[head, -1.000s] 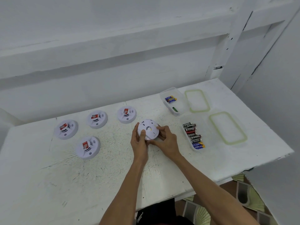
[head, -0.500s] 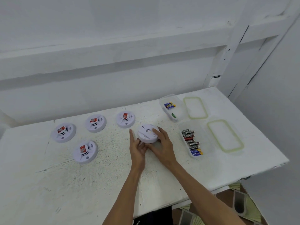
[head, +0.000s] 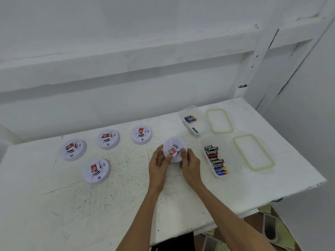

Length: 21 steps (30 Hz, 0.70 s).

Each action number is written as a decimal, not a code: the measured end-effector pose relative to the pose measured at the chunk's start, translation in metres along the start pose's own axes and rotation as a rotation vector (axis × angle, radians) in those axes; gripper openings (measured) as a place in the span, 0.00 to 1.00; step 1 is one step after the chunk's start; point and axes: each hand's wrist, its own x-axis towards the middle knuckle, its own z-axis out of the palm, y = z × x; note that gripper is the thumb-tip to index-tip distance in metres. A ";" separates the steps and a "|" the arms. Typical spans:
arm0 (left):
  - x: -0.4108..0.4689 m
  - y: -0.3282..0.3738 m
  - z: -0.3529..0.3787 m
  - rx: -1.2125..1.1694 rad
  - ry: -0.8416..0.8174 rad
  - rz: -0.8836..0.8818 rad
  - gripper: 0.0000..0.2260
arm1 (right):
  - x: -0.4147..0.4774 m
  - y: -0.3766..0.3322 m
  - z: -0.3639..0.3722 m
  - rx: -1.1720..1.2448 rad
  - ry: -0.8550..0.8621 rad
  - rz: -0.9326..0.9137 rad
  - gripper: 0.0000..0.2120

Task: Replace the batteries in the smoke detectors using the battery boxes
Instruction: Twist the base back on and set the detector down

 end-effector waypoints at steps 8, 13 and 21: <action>0.000 -0.006 0.001 0.030 0.015 0.005 0.22 | 0.008 0.008 -0.005 0.100 -0.050 0.119 0.15; 0.000 -0.005 0.001 0.013 0.083 0.002 0.16 | 0.010 0.007 -0.008 0.117 -0.044 0.158 0.15; 0.000 -0.009 0.004 0.121 0.090 0.037 0.13 | 0.007 -0.005 -0.009 0.185 0.022 0.183 0.09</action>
